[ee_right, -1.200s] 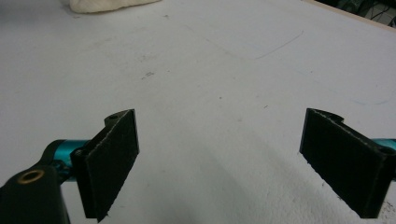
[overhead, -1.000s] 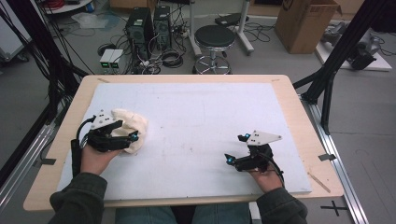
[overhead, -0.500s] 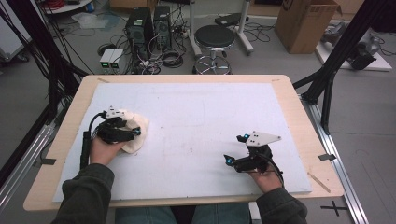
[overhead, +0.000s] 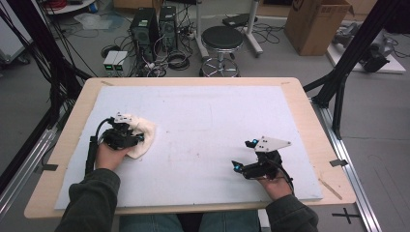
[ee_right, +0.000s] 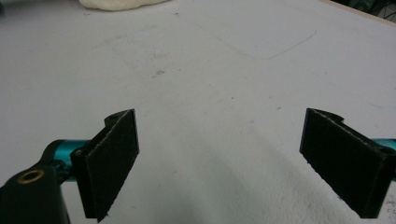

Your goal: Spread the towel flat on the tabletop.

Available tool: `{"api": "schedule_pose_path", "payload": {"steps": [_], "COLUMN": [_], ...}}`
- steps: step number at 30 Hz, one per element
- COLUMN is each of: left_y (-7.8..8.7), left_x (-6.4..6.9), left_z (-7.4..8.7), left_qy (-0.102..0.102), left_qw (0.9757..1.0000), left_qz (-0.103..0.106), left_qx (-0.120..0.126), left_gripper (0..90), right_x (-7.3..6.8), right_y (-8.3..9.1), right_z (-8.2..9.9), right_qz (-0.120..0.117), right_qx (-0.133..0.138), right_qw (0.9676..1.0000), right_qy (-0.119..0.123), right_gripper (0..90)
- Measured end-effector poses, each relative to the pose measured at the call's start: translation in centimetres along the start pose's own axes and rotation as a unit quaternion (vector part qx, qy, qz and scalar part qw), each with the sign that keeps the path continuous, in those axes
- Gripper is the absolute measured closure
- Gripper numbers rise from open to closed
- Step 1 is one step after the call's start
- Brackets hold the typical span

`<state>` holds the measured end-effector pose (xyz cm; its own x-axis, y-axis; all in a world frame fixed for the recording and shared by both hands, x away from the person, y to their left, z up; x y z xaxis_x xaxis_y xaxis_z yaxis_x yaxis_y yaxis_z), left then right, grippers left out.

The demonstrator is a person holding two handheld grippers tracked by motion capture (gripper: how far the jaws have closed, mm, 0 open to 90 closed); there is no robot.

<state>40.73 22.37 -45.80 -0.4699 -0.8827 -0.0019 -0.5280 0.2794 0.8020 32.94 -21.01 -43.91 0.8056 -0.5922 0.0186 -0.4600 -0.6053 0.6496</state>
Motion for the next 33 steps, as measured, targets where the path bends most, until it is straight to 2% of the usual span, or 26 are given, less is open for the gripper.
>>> {"api": "schedule_pose_path", "payload": {"steps": [14, 16, 20, 27, 33], "left_y": [0.1, 0.3, 0.9, 1.8, 2.4], "left_x": [0.0, 0.1, 0.2, 0.7, 1.3], "left_z": [-0.1, -0.1, -0.2, -0.4, -0.6], "left_qy": [0.019, 0.012, 0.014, 0.019, 0.011], "left_qw": [0.9998, 0.9999, 0.9999, 0.9994, 0.9990], "left_qz": [0.001, -0.005, -0.005, 0.010, 0.023], "left_qx": [0.001, 0.002, 0.009, 0.027, 0.038], "left_gripper": [70.8, 71.5, 72.3, 72.6, 72.6], "right_x": [0.1, 0.1, 0.1, 0.1, 0.1], "right_y": [0.0, 0.0, 0.0, 0.0, 0.0], "right_z": [0.0, 0.0, 0.0, -0.1, -0.1], "right_qz": [-0.002, -0.001, -0.004, -0.004, -0.002], "right_qx": [0.001, 0.004, 0.004, 0.007, 0.007], "right_qw": [1.0000, 1.0000, 1.0000, 1.0000, 1.0000], "right_qy": [-0.001, -0.001, -0.002, -0.002, -0.002], "right_gripper": [11.1, 11.1, 11.1, 11.1, 11.1]}}
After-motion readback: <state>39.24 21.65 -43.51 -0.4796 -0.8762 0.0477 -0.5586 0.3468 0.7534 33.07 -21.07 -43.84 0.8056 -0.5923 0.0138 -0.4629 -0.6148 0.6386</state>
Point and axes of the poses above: each handheld gripper's, and its own axes: y roughly backward along the jaws, z roughly out of its underside, x roughly to its right, the point moved 4 cm from there along -y, roughly forward along the jaws, and after that the axes turned 10 degrees about -x, right-handed, at the moved point
